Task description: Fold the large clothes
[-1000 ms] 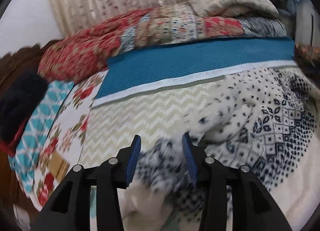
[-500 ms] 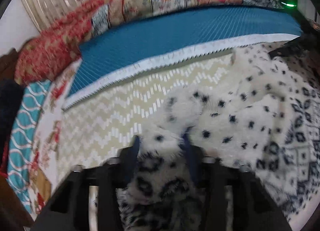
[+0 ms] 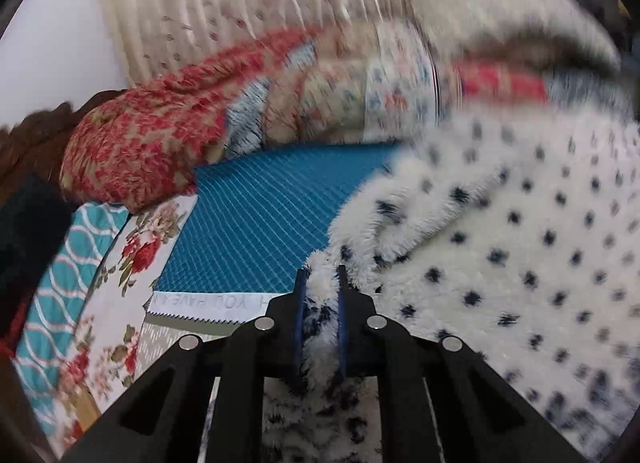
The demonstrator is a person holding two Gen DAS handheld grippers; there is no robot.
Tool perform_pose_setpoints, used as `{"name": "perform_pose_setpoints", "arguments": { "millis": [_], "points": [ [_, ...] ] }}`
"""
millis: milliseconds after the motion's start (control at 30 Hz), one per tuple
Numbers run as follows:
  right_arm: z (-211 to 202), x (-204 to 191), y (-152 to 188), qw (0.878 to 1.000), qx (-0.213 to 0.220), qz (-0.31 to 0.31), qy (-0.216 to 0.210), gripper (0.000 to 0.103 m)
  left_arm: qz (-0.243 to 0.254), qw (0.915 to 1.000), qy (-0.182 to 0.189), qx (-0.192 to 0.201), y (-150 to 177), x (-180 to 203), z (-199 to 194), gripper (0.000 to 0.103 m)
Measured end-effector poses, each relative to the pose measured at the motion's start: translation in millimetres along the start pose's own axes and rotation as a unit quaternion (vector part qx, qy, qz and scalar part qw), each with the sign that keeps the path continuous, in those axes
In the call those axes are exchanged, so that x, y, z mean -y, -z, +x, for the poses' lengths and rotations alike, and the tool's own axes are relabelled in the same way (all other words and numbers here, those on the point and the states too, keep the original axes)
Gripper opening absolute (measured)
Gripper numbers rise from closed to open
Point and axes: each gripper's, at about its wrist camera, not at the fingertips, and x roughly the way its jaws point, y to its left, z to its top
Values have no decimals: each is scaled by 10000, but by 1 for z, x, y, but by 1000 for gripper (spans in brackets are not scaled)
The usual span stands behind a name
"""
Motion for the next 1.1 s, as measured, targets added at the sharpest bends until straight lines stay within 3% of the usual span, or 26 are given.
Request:
{"name": "perform_pose_setpoints", "arguments": {
  "millis": [67, 133, 267, 400, 500, 567, 633, 667, 733, 800, 867, 933, 1000, 1033, 1100],
  "points": [
    [29, 5, 22, 9991, -356, 76, 211, 81, 281, 9969, -79, -728, 4, 15, 32, 93],
    [33, 14, 45, 9983, -454, 326, 191, 81, 310, 9954, -112, -901, 12, 13, 36, 93],
    [-8, 20, 84, 9971, -118, 703, -272, 81, 315, 9946, 400, -903, 31, -15, -3, 92],
    [-58, -24, 133, 9969, -67, 126, -776, 82, -126, 9971, 510, -544, 57, -69, -76, 91],
    [-89, -64, 175, 9950, -126, -396, -904, 98, -812, 9953, 366, -381, 107, -129, -123, 86],
    [-101, -93, 197, 9924, -292, -557, -1059, 98, -1225, 9910, 138, -522, 156, -163, -145, 84],
    [-104, -122, 211, 9837, -658, -637, -1549, 98, -1475, 9861, -240, -725, 201, -183, -158, 83],
    [-107, -144, 218, 9776, -814, -743, -1796, 95, -1556, 9837, -363, -821, 221, -194, -161, 83],
    [-115, -187, 229, 9664, -993, -1040, -2129, 78, -1752, 9779, -531, -1011, 264, -210, -171, 83],
    [-122, -246, 240, 9504, -1149, -1566, -2430, 76, -2018, 9714, -545, -1125, 298, -226, -181, 83],
    [-127, -306, 255, 9267, -1243, -2300, -2700, 76, -2347, 9634, -552, -1170, 330, -242, -192, 83],
    [-128, -372, 280, 8901, -1300, -3311, -2849, 77, -2629, 9558, -600, -1175, 354, -261, -202, 83],
    [-123, -420, 302, 8589, -1209, -4084, -2844, 85, -2863, 9487, -658, -1172, 374, -275, -211, 83],
    [-119, -444, 314, 8419, -1220, -4398, -2878, 85, -2923, 9466, -690, -1170, 381, -279, -215, 83],
    [-112, -476, 328, 8225, -1389, -4613, -3023, 85, -3042, 9419, -814, -1170, 394, -288, -224, 83]
  ]
}}
